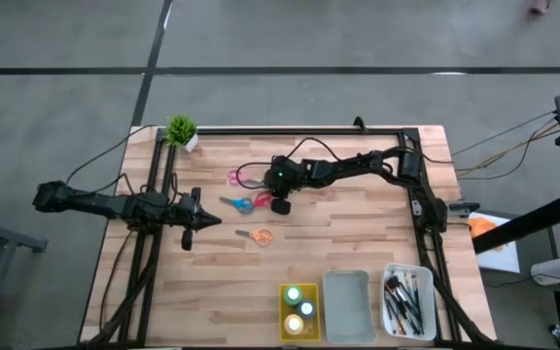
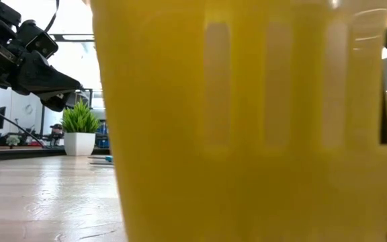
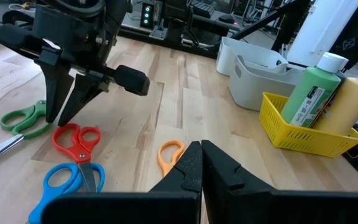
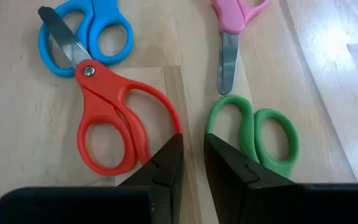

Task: Pick & Place Paint Supplies
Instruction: Put the red scissors into the gray bin

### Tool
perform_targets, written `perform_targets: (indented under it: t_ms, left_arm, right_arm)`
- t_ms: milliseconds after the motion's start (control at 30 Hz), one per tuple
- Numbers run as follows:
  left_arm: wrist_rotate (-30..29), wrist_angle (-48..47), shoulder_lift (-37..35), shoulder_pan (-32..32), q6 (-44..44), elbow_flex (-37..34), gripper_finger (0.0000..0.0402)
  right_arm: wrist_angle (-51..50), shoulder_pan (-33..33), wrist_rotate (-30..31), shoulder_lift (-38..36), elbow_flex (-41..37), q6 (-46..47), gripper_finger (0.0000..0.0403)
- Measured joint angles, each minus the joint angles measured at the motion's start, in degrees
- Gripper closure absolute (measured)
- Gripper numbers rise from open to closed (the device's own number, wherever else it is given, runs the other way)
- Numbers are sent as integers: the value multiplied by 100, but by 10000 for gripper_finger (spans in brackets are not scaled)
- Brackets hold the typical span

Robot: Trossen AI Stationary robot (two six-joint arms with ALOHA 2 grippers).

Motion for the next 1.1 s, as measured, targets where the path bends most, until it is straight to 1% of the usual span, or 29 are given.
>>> perform_targets:
  t_ms: [233,400,767,1100]
  left_arm:
    - [-2,-1,1,1,0,0,402]
    - [-1,1,1,1,0,0,402]
    - [0,-1,1,1,0,0,402]
    - [-1,-1,1,2,0,0,402]
  right_arm:
    - [-36,0,88,2,-1,5,346]
    - [-132,-5,165,2,-2,-15,388]
    - [-176,-2,167,-6,-4,43,393]
    - [-773,147,105,-197,-13,163,393]
